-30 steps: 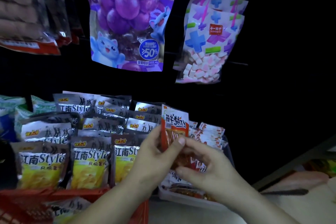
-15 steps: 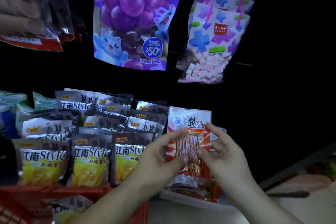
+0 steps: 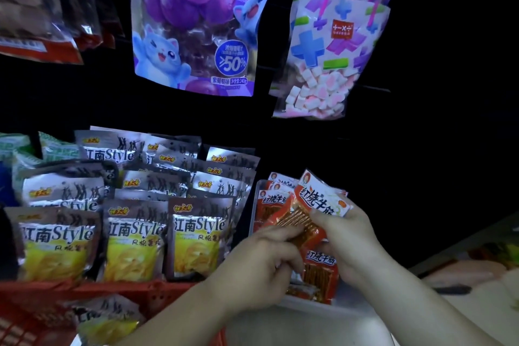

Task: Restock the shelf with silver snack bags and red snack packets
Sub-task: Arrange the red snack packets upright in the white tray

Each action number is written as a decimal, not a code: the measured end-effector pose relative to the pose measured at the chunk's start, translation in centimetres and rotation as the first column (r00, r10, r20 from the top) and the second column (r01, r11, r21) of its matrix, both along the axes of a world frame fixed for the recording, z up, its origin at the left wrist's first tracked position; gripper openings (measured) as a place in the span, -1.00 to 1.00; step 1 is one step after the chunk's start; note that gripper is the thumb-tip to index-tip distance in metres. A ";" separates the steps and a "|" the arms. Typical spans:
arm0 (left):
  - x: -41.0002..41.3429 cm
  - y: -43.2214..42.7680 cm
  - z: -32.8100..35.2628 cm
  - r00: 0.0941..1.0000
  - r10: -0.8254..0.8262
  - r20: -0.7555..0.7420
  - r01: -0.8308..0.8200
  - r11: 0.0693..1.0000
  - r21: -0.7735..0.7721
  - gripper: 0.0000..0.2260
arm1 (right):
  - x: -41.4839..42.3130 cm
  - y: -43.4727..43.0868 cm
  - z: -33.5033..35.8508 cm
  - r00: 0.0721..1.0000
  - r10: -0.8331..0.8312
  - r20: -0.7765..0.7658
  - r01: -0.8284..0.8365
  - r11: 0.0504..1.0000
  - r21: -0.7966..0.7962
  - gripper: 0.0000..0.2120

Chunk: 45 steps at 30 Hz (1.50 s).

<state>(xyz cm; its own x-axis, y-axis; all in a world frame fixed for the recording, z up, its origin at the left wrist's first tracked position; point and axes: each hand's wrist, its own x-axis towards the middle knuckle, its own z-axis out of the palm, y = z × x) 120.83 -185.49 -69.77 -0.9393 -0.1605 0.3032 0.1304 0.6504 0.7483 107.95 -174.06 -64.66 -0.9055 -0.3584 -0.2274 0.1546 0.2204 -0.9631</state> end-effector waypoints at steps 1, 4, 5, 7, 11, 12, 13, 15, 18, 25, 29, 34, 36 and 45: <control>-0.3 -0.4 -0.4 0.999 0.003 0.050 -0.009 0.995 0.101 -0.77 | -0.3 -0.2 -0.3 1.000 -0.006 -0.013 0.007 0.999 0.032 -0.53; -1.3 -1.9 -2.3 0.985 0.133 0.105 -0.154 0.964 0.219 -0.77 | -1.2 -0.9 -1.3 0.996 0.039 -0.079 -0.027 0.988 0.150 -0.41; -1.6 -2.4 -3.1 0.980 0.172 0.104 -0.190 0.962 0.198 -0.77 | -1.5 -1.2 -1.8 0.993 0.081 -0.086 -0.065 0.982 0.176 -0.42; -2.1 -3.4 -4.6 0.963 0.237 0.129 -0.258 0.949 0.182 -0.76 | -2.5 -2.0 -3.1 0.975 0.194 -0.106 -0.163 0.956 0.244 -0.44; -3.3 -4.7 -6.4 0.933 0.285 0.220 -0.336 0.911 0.241 -0.74 | -6.2 -3.5 -5.9 0.891 0.376 -0.252 -0.239 0.864 0.444 -0.76; -3.6 -4.9 -6.7 0.931 0.284 0.231 -0.339 0.907 0.249 -0.73 | -7.0 -3.7 -6.6 0.882 0.401 -0.247 -0.270 0.860 0.433 -0.84; -3.9 -5.0 -6.7 0.926 0.293 0.240 -0.350 0.904 0.246 -0.72 | -7.6 -3.8 -7.2 0.876 0.429 -0.219 -0.317 0.856 0.408 -0.86; -4.5 -5.2 -6.9 0.917 0.311 0.250 -0.369 0.899 0.235 -0.75 | -8.1 -3.9 -8.2 0.843 0.517 -0.152 -0.414 0.802 0.431 -0.75; -5.4 -5.2 -7.4 0.903 0.336 0.268 -0.398 0.888 0.229 -0.77 | -8.3 -3.2 -9.5 0.732 0.667 0.139 -0.605 0.541 0.584 -0.71; -6.8 -4.9 -7.7 0.895 0.316 0.314 -0.387 0.900 0.199 -0.72 | -11.0 -3.7 -9.8 0.886 0.439 -0.148 -0.322 0.814 0.485 -0.77; -8.2 -5.7 -8.4 0.864 0.372 0.340 -0.452 0.870 0.198 -0.73 | -13.4 -6.0 -12.7 0.736 0.509 -0.447 -0.075 0.717 0.693 -0.62; -8.9 -5.4 -9.8 0.847 0.404 0.345 -0.500 0.825 0.262 -0.74 | -13.5 -7.8 -15.5 0.561 0.706 -0.433 0.026 0.507 0.861 -0.36; -8.8 -5.4 -10.6 0.849 0.398 0.347 -0.502 0.813 0.295 -0.75 | -14.3 -7.9 -16.2 0.487 0.726 -0.486 0.076 0.519 0.851 -0.46; -8.4 -5.9 -10.5 0.870 0.372 0.323 -0.475 0.807 0.352 -0.76 | -16.3 -7.0 -16.4 0.365 0.629 -0.686 0.061 0.720 0.692 -0.89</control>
<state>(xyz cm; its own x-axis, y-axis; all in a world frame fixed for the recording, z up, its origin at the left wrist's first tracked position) 112.46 -191.34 -80.25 -0.7806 -0.6181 -0.0931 -0.2923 0.2293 0.9284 91.67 -181.05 -81.07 -0.5639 -0.7603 0.3225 -0.8247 0.5394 -0.1703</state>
